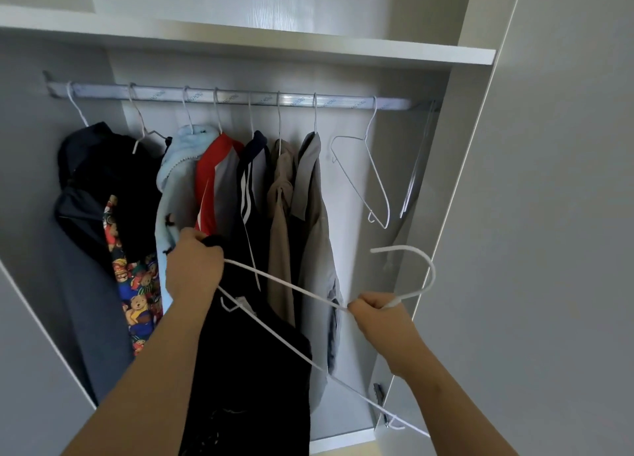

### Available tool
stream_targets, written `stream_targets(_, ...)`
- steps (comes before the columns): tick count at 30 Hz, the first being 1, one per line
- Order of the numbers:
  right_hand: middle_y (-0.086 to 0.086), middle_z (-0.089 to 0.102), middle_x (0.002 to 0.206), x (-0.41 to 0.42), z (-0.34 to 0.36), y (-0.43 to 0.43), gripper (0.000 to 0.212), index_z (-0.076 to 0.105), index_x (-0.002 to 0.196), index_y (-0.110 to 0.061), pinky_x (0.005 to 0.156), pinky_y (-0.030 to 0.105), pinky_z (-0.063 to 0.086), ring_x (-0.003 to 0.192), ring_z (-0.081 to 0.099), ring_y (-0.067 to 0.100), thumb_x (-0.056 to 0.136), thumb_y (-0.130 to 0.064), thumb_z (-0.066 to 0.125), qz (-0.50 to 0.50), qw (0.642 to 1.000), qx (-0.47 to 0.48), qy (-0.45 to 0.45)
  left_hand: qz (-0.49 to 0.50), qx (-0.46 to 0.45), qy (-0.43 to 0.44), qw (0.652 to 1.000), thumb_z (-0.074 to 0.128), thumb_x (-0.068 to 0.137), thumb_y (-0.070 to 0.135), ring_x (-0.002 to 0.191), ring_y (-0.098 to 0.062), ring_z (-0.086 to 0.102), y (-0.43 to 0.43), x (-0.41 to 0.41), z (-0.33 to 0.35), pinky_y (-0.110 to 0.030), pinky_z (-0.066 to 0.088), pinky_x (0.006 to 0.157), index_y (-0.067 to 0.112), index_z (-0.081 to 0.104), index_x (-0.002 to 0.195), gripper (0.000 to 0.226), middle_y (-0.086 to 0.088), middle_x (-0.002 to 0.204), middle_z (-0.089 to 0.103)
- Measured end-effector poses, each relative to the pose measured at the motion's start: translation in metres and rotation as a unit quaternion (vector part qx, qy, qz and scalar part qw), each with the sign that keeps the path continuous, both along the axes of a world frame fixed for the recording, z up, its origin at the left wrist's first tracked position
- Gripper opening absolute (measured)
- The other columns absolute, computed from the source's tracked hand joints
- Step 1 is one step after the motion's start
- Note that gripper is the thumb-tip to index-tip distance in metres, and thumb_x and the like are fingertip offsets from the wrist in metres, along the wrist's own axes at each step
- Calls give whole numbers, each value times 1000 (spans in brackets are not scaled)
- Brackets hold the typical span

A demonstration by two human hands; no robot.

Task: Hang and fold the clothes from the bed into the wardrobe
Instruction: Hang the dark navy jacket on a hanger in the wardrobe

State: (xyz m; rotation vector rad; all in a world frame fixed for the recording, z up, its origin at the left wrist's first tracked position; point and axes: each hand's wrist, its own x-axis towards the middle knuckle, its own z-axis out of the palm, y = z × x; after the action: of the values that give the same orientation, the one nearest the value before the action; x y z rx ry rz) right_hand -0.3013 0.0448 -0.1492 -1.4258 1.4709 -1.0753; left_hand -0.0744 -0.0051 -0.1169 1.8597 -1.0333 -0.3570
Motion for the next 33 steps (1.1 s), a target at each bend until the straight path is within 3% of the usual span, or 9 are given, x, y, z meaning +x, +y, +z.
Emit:
stream_targets(5,1,23,50,9,-4,-3,26,37,60,-9,37,13,18,37,17,5,82,-6,50,-26,999,22,23,-54,3,6,999,50,86,5,79,-27,51,8,-32,-20,-31,36,64,8,47,113,28,-11,87,55)
stream_targets(9,2,24,51,9,-4,-3,28,34,60,-9,37,13,18,39,17,7,83,-6,49,-29,999,21,16,-86,-3,18,996,49,88,4,74,-26,52,10,-46,-20,-32,37,62,12,43,103,18,-10,83,54)
stream_targets(13,-3,22,46,11,4,-3,34,31,56,-13,37,13,19,36,17,6,84,-8,49,-1,999,17,42,-89,-15,-17,996,49,85,5,82,-27,53,-1,-34,-8,-32,41,70,10,49,108,23,-11,93,57)
stream_targets(16,-1,25,49,-4,16,-5,24,41,61,-9,40,16,18,42,20,9,82,-9,52,-10,999,4,36,-18,-27,0,999,50,85,8,101,-36,54,-13,-4,3,-38,41,82,6,50,113,29,-21,108,59)
stream_targets(18,2,26,52,-7,22,-7,19,46,64,-9,41,20,18,47,21,12,82,-10,52,-18,999,-5,35,-12,-22,-2,1000,50,85,9,103,-37,53,-14,-6,5,-38,40,80,5,49,114,29,-22,110,58)
stream_targets(23,3,26,52,14,14,-9,17,43,64,-9,43,19,20,44,20,11,80,-9,49,-34,999,20,34,-113,-10,-8,993,51,85,7,81,-28,55,-1,-53,-3,-34,44,71,14,45,98,16,-11,90,57)
stream_targets(30,-1,27,46,26,4,-12,20,42,63,-10,38,19,21,41,22,10,83,-6,48,-81,993,35,-73,-279,4,-13,960,56,82,9,76,-20,61,22,-96,-2,-38,53,72,20,51,84,12,-1,79,60)
stream_targets(33,-3,26,42,15,11,-14,24,42,59,-8,37,16,20,40,20,10,80,-3,50,-118,990,9,-77,-304,-34,-101,947,63,78,21,74,-14,56,16,-80,3,-29,47,67,26,56,86,12,12,71,51)
